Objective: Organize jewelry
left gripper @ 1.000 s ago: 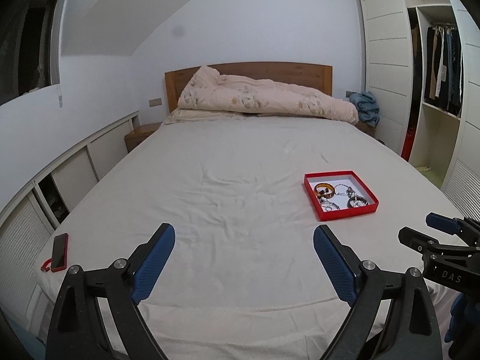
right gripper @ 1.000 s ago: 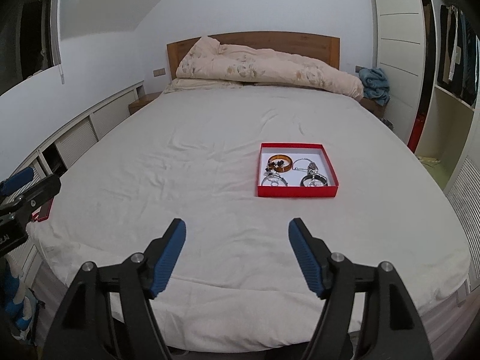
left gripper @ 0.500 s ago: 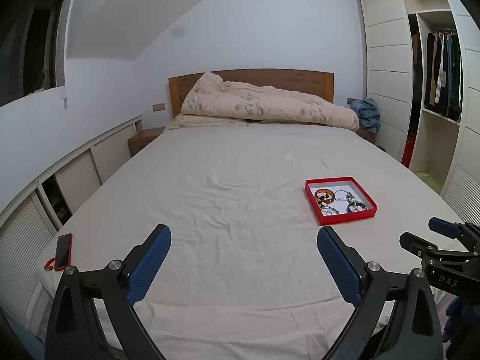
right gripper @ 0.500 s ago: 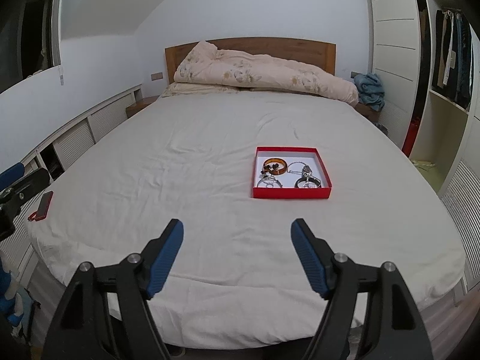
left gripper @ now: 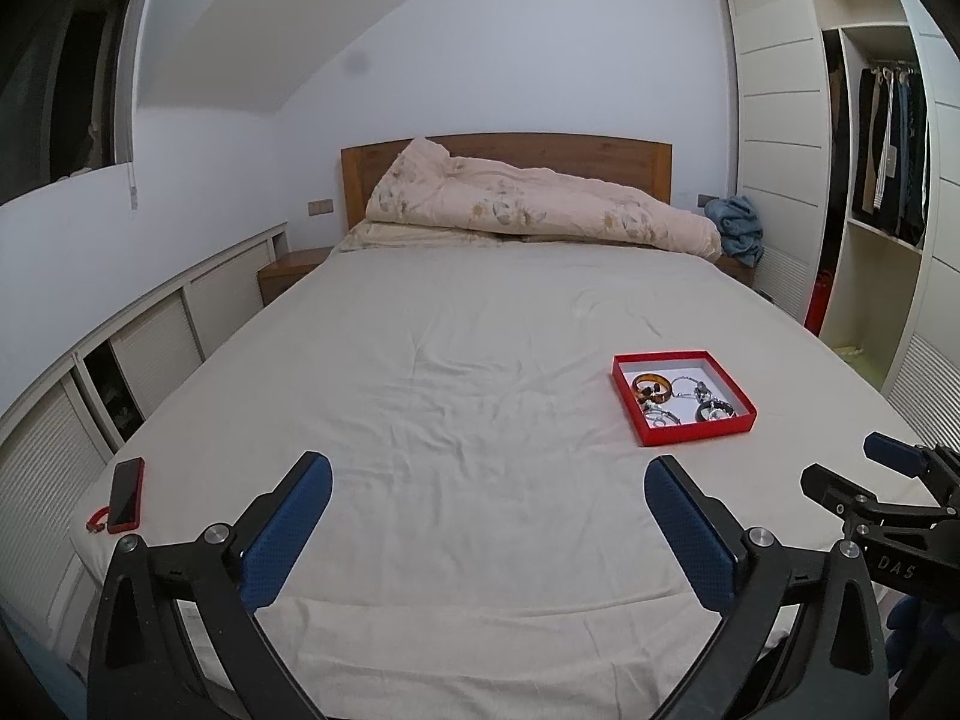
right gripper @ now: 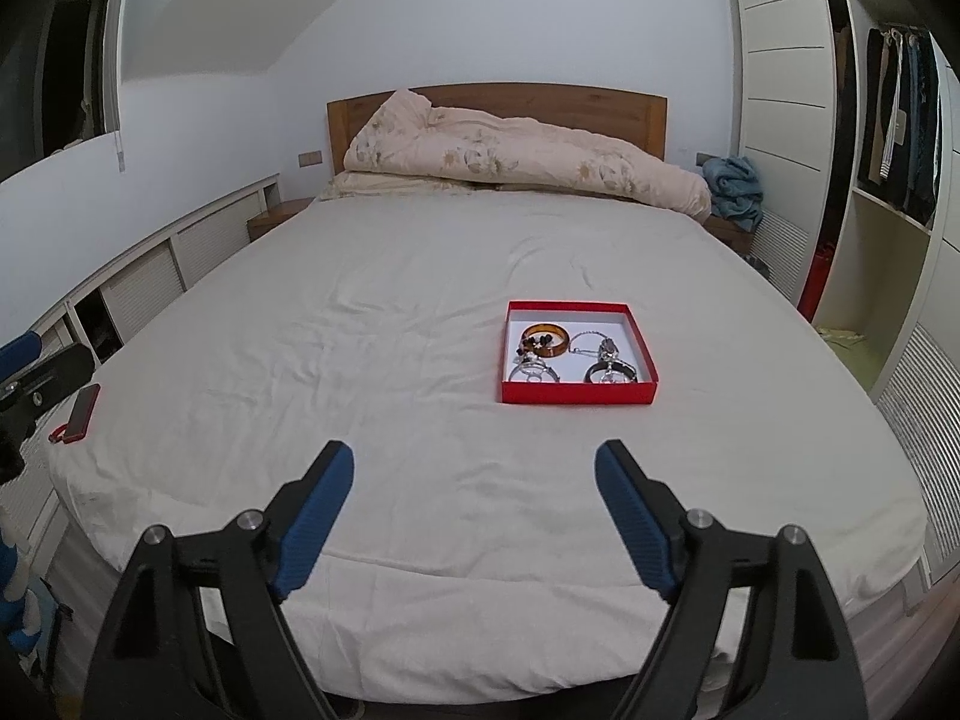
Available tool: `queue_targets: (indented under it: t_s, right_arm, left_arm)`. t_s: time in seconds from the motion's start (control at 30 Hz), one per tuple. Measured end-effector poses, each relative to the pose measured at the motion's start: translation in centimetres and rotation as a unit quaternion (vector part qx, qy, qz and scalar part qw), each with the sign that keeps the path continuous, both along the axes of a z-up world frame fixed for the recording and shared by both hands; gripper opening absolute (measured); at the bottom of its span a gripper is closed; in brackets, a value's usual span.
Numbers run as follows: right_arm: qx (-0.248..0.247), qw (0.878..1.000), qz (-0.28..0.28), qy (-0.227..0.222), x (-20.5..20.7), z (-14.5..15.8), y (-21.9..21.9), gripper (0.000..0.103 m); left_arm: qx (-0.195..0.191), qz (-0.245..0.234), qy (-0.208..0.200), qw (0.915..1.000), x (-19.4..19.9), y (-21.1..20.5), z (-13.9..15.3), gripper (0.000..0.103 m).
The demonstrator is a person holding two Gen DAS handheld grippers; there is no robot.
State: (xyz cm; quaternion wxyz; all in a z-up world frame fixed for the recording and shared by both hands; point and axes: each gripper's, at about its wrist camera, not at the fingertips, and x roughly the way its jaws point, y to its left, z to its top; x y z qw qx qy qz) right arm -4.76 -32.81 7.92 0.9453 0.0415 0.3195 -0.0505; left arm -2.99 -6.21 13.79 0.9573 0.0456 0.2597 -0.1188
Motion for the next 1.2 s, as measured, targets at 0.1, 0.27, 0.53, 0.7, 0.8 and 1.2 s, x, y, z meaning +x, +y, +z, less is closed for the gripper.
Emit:
queue_targets:
  t_s: [0.1, 0.27, 0.53, 0.7, 0.8, 1.2]
  right_arm:
    - [-0.001, 1.000, 0.001, 0.003, 0.2, -0.2, 0.0, 0.082]
    - [0.001, 1.000, 0.001, 0.007, 0.5, -0.5, 0.0, 0.082]
    - [0.002, 1.000, -0.001, 0.014, 0.8, -1.3, 0.0, 0.082]
    - [0.004, 1.000, -0.002, 0.018, 1.1, -1.8, 0.0, 0.082]
    - [0.004, 1.000, -0.004, 0.022, 1.2, -2.1, -0.1, 0.082]
    - [0.008, 0.999, -0.009, 0.035, 2.0, -3.4, -0.5, 0.082]
  left_arm:
    - [0.000, 0.001, 0.003, 1.0000, 0.2, 0.1, -0.1, 0.102]
    - [0.001, 0.001, 0.007, 1.0000, 0.3, 0.0, -0.4, 0.102]
    - [0.004, 0.001, 0.015, 0.9999, 0.7, -0.2, -1.0, 0.102]
    - [0.006, 0.001, 0.021, 0.9997, 1.1, -0.3, -1.5, 0.102]
    - [0.008, 0.001, 0.026, 0.9996, 1.3, -0.3, -1.8, 0.102]
    - [0.013, 0.003, 0.045, 0.9989, 2.5, -0.6, -3.3, 0.102]
